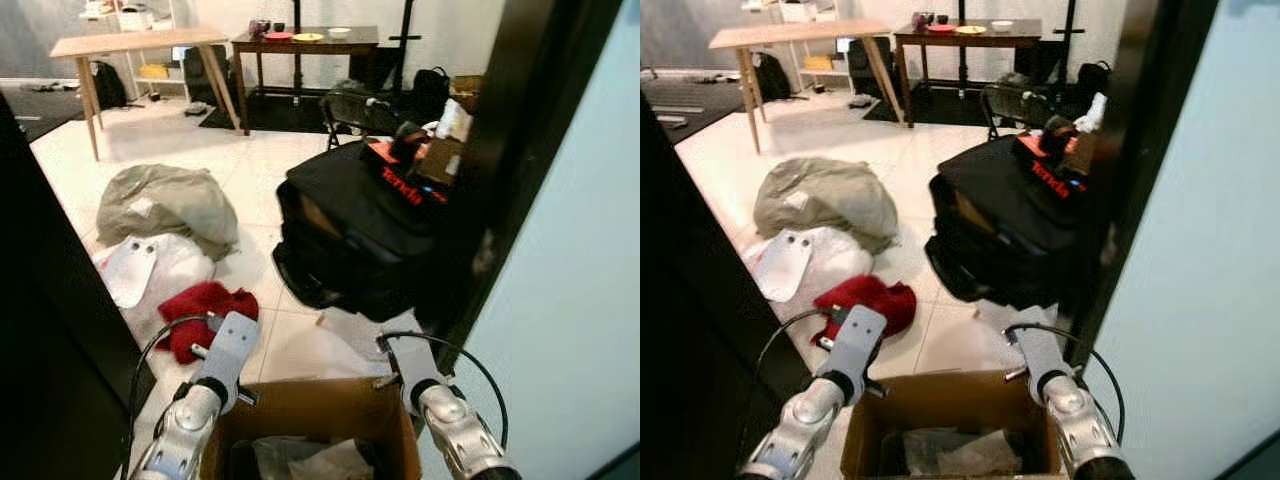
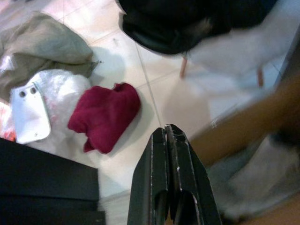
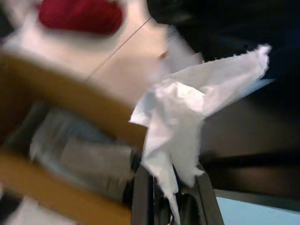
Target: Clean up the room
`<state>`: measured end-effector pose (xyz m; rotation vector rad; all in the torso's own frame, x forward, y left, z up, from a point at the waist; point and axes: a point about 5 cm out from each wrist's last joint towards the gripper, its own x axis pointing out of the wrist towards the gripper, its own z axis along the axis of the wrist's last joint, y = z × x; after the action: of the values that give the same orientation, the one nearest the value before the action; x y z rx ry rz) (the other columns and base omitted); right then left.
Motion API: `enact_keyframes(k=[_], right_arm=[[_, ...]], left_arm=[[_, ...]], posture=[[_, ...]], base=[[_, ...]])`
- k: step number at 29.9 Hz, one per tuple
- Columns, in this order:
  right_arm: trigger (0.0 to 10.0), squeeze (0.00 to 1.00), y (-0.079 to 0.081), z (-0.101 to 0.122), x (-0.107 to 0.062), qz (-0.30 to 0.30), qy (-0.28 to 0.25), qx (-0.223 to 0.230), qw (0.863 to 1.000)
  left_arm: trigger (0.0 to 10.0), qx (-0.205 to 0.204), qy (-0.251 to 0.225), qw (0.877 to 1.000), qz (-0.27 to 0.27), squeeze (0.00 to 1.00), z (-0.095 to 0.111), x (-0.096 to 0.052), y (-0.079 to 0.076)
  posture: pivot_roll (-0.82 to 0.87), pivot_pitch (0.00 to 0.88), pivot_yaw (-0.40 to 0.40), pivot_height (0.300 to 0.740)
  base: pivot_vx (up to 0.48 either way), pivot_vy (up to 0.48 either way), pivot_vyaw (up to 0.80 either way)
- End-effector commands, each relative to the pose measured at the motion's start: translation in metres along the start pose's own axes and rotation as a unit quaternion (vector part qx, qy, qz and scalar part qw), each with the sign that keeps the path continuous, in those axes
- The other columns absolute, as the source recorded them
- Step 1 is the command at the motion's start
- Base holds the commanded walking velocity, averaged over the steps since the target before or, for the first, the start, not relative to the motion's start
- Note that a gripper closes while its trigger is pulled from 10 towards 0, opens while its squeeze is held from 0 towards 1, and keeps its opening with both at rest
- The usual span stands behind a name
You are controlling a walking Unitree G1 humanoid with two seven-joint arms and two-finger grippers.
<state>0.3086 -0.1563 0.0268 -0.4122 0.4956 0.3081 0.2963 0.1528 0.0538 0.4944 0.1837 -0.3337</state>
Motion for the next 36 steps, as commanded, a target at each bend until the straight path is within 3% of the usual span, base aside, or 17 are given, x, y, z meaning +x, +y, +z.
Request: enact_keyframes(k=[1,3,4,5,12,20,23,26,27,34,36], right_arm=[[10.0,0.0,-0.001,-0.007,0.001,0.021,0.028,-0.027,0.999],[10.0,0.0,-0.004,-0.004,0.004,0.053,0.039,-0.076,0.995],[10.0,0.0,-0.004,-0.004,0.004,0.053,0.039,-0.076,0.995],[10.0,0.0,-0.006,-0.003,0.004,0.066,0.044,-0.105,0.991],[10.0,0.0,-0.007,-0.001,0.005,0.11,0.052,-0.158,0.98],[10.0,0.0,0.001,-0.003,0.007,0.149,0.056,-0.152,0.976],[10.0,0.0,0.014,-0.004,0.008,0.195,0.06,-0.126,0.971],[10.0,0.0,0.014,-0.004,0.008,0.195,0.06,-0.126,0.971],[10.0,0.0,0.024,-0.002,0.008,0.229,0.049,-0.129,0.964],[10.0,0.0,0.034,-0.003,0.007,0.253,0.038,-0.159,0.954],[10.0,0.0,0.038,-0.004,0.007,0.27,0.036,-0.166,0.948]], left_arm=[[10.0,0.051,0.0,0.998,-0.032,0.0,-0.004,-0.003,-0.002],[10.0,0.084,-0.009,0.995,-0.061,0.0,-0.008,-0.013,0.003],[10.0,0.084,-0.009,0.995,-0.061,0.0,-0.008,-0.013,0.003],[10.0,0.085,-0.021,0.994,-0.072,0.0,-0.007,-0.017,0.004],[10.0,0.096,-0.04,0.989,-0.109,0.0,-0.008,-0.029,-0.001],[10.0,0.099,-0.06,0.983,-0.14,0.0,-0.009,-0.039,-0.01],[10.0,0.063,-0.105,0.977,-0.174,0.0,0.0,-0.048,-0.021],[10.0,0.063,-0.105,0.977,-0.174,0.0,0.0,-0.048,-0.021],[10.0,0.051,-0.119,0.972,-0.194,0.0,0.004,-0.052,-0.027],[10.0,0.01,-0.137,0.967,-0.213,0.0,0.014,-0.053,-0.037],[10.0,-0.004,-0.146,0.958,-0.246,0.0,0.018,-0.057,-0.046]], posture=[[-0.01,0.159,-0.012,0.74],[0.01,0.219,-0.03,0.74],[0.01,0.219,-0.03,0.74],[0.01,0.241,-0.036,0.74],[0.02,0.3,-0.042,0.74],[0.04,0.321,-0.041,0.74],[0.04,0.329,-0.038,0.74],[0.04,0.329,-0.038,0.74],[0.04,0.328,-0.04,0.74],[0.04,0.329,-0.043,0.74],[0.04,0.333,-0.039,0.74]], base=[[0.0,0.0,0.0],[0.0,0.0,0.0],[0.0,0.0,0.0],[0.0,0.0,0.0],[0.0,0.0,0.0],[0.0,0.0,0.0],[0.0,0.0,0.0],[0.0,0.0,0.0],[0.0,0.0,0.0],[0.0,0.0,0.0],[0.0,0.0,0.0]])
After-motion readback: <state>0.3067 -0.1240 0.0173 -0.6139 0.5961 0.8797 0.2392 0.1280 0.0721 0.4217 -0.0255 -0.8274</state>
